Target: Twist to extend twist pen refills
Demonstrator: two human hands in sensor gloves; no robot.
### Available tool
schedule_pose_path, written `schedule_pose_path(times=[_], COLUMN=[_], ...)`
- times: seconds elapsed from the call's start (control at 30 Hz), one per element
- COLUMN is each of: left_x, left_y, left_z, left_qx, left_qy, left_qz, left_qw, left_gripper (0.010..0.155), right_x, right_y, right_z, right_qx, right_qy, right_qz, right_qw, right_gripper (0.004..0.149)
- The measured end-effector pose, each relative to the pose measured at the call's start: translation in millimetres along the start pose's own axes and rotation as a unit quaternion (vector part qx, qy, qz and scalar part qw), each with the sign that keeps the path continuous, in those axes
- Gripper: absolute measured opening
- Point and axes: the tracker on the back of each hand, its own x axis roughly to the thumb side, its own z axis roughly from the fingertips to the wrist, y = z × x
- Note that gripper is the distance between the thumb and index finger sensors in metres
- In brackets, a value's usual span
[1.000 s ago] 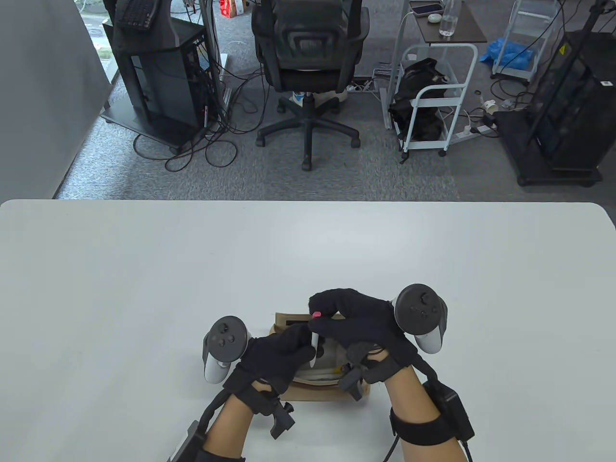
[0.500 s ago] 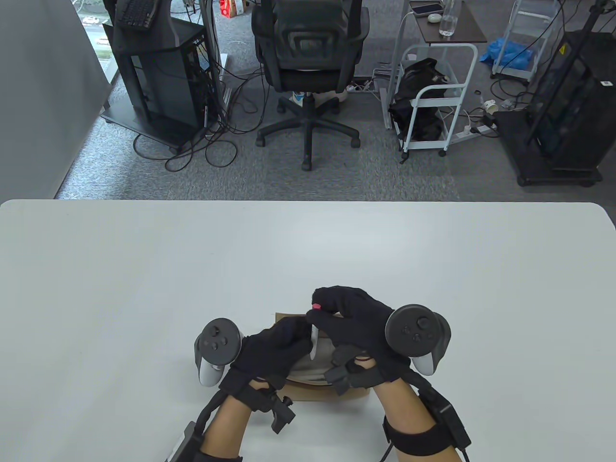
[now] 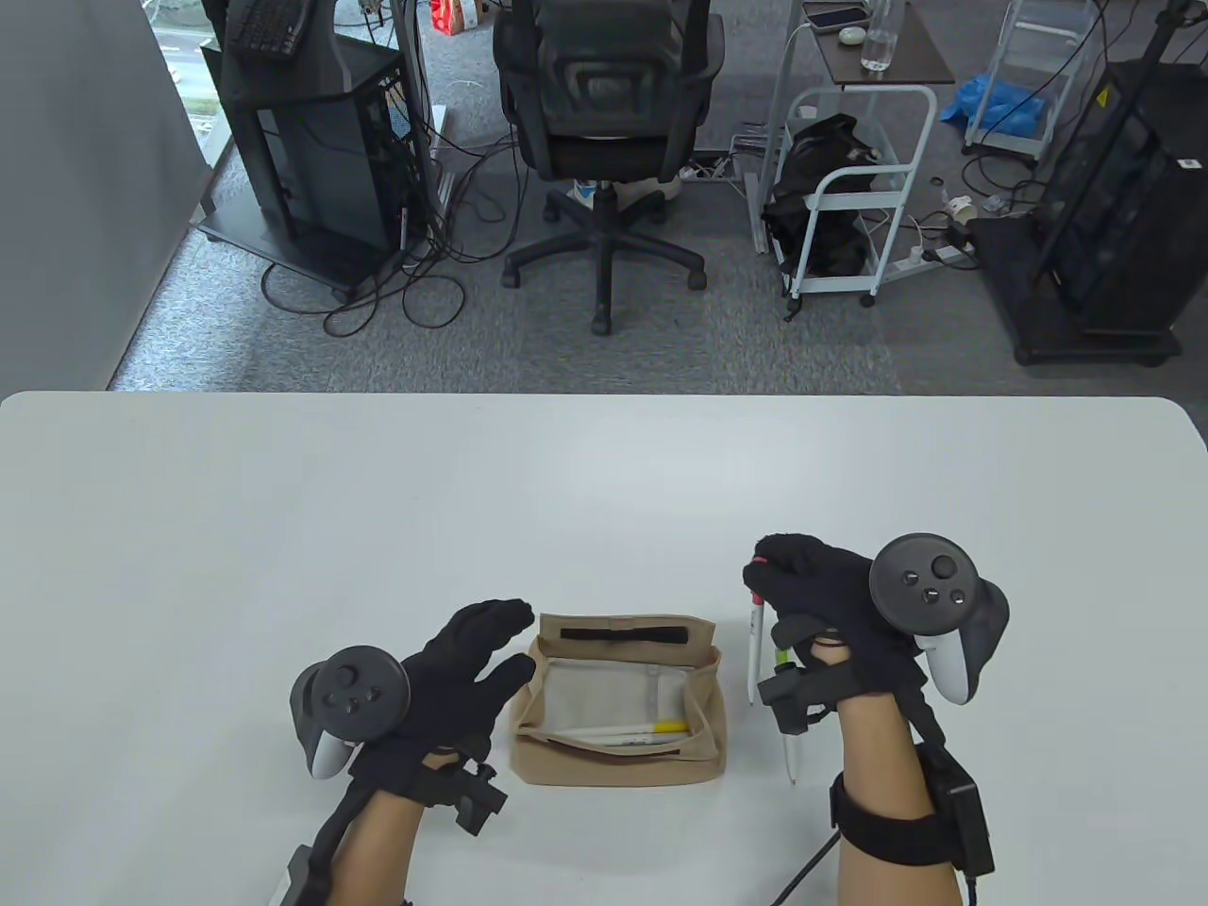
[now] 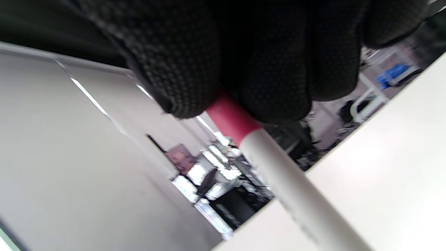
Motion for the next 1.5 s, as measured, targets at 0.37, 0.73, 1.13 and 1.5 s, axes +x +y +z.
schedule_pose_path(times=[0.37,0.73,1.13,1.5], left_x=[-19,-21,-21,-20], left_y=[-5,-4,-5,-6], left_z=[9,10,10,11], left_qx=[0.001,-0.003,-0.007,-0.01], left_qy=[0.019,0.023,0.021,0.021], left_qz=[-0.02,-0.026,-0.023,-0.026], left_qw=[1.0,0.999,0.999,0.999], left_gripper=[0.066,0.067,0.067,0.068], right_x=[-75,-111,-124,-120], right_y=[43,78,100,109], right_z=[-26,-28,-29,-29], right_qx=[0.086,0.1,0.115,0.093], right_qy=[0.163,0.205,0.208,0.2], right_qz=[0.133,0.209,0.27,0.315], right_qw=[0.974,0.951,0.933,0.923], right_gripper=[0.047,0.049,0.049,0.05])
